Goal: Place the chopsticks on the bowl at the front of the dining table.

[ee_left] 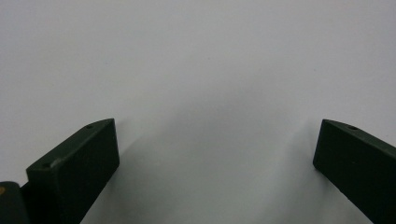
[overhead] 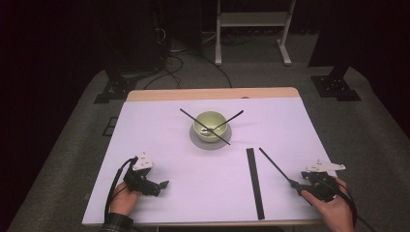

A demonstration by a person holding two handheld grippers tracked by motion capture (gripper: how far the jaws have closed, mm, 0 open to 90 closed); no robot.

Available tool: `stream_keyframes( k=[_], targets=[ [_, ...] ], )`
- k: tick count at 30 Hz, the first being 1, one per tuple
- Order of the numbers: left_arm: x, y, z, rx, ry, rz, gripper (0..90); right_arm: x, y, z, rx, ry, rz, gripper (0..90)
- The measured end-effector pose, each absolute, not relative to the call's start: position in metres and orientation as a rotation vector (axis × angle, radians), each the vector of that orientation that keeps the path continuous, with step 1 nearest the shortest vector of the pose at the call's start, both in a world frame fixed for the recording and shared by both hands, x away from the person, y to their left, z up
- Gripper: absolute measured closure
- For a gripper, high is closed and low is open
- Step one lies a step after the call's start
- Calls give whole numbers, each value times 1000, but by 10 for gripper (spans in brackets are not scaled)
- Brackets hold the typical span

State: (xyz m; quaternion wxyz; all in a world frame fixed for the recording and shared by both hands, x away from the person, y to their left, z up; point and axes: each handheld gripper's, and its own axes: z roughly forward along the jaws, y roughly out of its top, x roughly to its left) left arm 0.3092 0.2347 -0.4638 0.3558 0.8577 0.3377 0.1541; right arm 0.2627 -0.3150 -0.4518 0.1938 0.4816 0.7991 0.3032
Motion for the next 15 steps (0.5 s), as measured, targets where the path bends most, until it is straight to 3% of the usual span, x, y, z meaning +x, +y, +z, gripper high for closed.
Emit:
stream_keyframes(
  k=[15],
  targets=[
    [309,235,-464,2216,872,398,0,271,-329,-452,1380,2210,837,416]
  ],
)
